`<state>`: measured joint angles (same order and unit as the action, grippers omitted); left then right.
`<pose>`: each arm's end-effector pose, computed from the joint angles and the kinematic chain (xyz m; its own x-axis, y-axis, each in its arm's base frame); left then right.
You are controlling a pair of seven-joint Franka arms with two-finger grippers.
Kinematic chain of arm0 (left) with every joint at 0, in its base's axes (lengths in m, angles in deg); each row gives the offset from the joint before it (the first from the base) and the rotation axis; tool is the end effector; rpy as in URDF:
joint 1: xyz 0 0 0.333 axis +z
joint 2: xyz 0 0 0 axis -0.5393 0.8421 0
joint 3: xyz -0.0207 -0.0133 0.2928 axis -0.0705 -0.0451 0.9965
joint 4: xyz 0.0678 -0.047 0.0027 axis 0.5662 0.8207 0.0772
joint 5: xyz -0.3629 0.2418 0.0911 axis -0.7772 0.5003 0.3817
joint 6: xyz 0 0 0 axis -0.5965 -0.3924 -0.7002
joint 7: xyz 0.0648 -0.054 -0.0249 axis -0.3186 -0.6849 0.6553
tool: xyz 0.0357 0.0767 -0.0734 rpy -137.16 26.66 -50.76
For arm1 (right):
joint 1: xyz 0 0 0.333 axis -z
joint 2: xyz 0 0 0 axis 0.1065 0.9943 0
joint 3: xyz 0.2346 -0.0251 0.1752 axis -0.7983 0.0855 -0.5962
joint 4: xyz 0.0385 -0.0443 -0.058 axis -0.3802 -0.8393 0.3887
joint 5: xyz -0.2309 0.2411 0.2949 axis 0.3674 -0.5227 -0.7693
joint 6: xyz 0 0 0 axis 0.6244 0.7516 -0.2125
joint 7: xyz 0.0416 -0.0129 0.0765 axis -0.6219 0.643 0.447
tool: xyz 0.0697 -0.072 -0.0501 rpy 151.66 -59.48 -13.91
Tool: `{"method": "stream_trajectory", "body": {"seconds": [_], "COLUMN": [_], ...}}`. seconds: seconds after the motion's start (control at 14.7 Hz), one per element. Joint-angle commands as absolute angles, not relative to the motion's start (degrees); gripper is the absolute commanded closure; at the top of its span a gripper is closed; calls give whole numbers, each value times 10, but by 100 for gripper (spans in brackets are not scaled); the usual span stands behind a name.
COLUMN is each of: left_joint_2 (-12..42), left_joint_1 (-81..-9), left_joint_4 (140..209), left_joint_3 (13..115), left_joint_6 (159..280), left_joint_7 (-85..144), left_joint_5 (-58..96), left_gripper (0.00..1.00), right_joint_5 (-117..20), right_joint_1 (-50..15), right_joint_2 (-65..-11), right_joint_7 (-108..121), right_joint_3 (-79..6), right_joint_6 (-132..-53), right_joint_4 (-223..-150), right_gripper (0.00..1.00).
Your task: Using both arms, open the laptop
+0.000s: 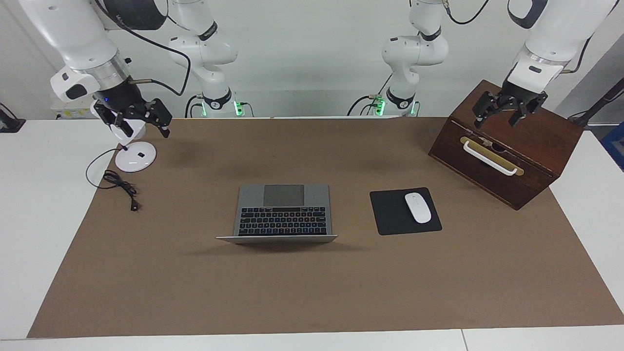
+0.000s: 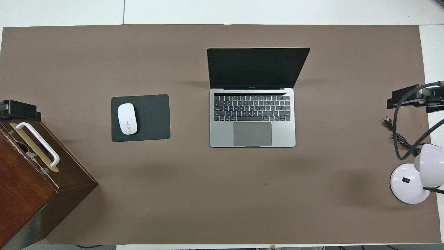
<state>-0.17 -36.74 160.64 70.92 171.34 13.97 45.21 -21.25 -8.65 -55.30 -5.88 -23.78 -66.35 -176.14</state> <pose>0.5830 -0.0022 0.6034 0.9999 -0.0162 0.0036 -0.0162 -0.9998 -0.0076 0.5995 -0.0222 0.5909 0.9932 -0.1163 -0.0062 -0.1165 -0.9915 -0.0585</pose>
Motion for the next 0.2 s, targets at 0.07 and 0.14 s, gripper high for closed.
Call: {"method": "stream_trajectory", "body": {"seconds": [0.07, 0.14], "left_joint_2": [-1, -1], "left_joint_1": [-361, -361], "left_joint_4": [1607, 1607], "left_joint_3": [704, 704], "left_joint_6": [1721, 1721], "left_joint_7": [145, 146], "left_joint_5": [444, 444], "left_gripper": [0, 0], "right_joint_5": [-217, -217], "right_joint_1": [-78, -78], "right_joint_2": [-560, -560], "right_joint_7": [-47, -47], "right_joint_3": [-241, -242], "right_joint_6": [-674, -674], "right_joint_4": [-1771, -1771], "right_gripper": [0, 0]}}
